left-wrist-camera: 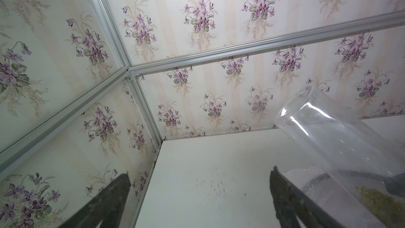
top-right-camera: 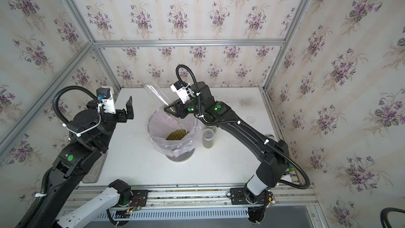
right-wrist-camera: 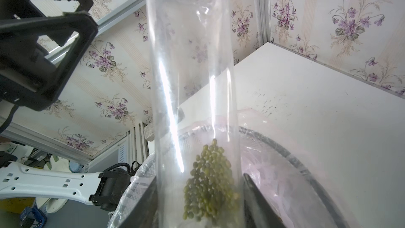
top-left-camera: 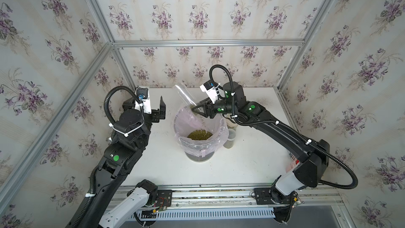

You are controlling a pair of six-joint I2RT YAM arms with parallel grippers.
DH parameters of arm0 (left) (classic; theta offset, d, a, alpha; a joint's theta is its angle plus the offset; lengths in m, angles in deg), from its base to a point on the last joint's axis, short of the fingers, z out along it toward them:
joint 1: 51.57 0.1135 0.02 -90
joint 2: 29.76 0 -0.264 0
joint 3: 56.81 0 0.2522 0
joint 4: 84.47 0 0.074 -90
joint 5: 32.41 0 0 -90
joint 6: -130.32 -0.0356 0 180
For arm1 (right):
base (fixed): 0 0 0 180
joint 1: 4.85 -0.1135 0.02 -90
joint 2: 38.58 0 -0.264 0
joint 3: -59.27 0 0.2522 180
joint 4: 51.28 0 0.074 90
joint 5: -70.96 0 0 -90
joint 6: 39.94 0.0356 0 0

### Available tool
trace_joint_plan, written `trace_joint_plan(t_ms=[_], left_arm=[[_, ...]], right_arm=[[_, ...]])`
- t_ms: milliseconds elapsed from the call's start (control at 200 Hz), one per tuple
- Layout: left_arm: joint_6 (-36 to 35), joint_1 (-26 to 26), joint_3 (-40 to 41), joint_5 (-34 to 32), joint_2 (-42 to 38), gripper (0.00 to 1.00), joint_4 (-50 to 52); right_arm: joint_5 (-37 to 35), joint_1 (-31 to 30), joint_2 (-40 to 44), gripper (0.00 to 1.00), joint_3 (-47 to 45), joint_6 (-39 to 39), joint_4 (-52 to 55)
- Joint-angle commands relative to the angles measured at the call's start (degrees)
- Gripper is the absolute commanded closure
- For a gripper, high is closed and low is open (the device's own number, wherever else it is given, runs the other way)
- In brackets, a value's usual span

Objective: Empty moldy mung beans from jars
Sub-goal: Pour the moldy mung beans from the jar into the trash bin.

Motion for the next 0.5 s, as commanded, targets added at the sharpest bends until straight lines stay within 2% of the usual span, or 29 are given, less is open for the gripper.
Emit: trace_joint_plan(t_ms=[0, 495], left_arm=[[1.3, 0.1, -0.1, -0.8, -0.1, 0.00, -1.0], [0.8, 0.1, -0.4, -0.4, 1.0, 0.00, -1.0]], right_arm=[[-0.4, -0.1, 1.3, 0.71, -1.5, 0.9, -5.7], [-4.8, -1.3, 5.0, 0.71, -9.6, 3.6, -18.8]])
